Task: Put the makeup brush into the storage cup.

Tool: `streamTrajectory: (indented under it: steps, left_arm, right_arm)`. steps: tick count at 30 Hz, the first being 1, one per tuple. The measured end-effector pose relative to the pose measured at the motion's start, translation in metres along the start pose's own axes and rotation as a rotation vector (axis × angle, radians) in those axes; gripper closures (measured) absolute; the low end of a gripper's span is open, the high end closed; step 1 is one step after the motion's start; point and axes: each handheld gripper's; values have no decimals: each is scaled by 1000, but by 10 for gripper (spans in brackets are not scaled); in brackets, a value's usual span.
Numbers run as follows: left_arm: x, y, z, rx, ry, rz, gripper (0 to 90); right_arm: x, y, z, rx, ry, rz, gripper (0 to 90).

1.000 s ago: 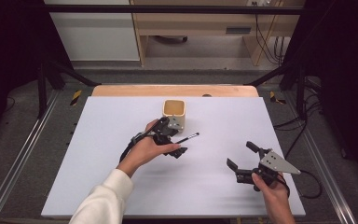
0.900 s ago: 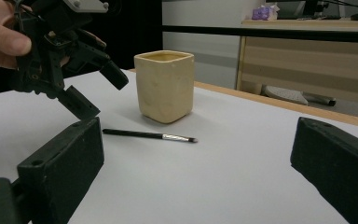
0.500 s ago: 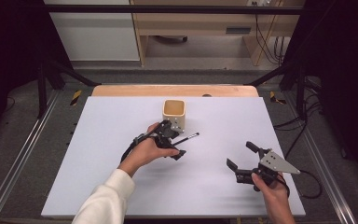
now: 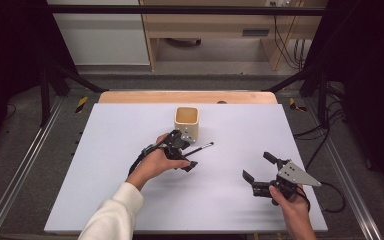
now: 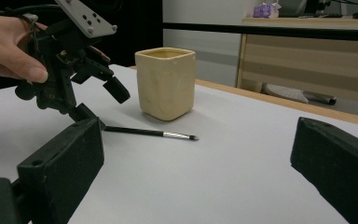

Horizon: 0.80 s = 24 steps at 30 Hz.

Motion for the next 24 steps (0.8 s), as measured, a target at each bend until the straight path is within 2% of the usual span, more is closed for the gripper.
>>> streamTrajectory:
  steps: [2,11,14,24]
  left_arm:
    - [-1,1,-2,0,-3,0,153]
    - [-1,5,-8,-11,-23,-2,242]
    - [-1,7,-9,-20,-49,-2,279]
    - [-2,13,-15,-59,-54,35,441]
  right_arm:
    - [0,0,0,-1,1,-1,30]
    - [0,1,0,-2,-4,0,30]
    - [-1,1,0,-4,-3,0,30]
    - [-1,1,0,-4,1,-1,32]
Point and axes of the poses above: each handheld gripper's, and its own axes: y roughly forward along the jaws, z roughly out of its top, x roughly to its right, and after that the axes turned 4 degrees about x, right-handed
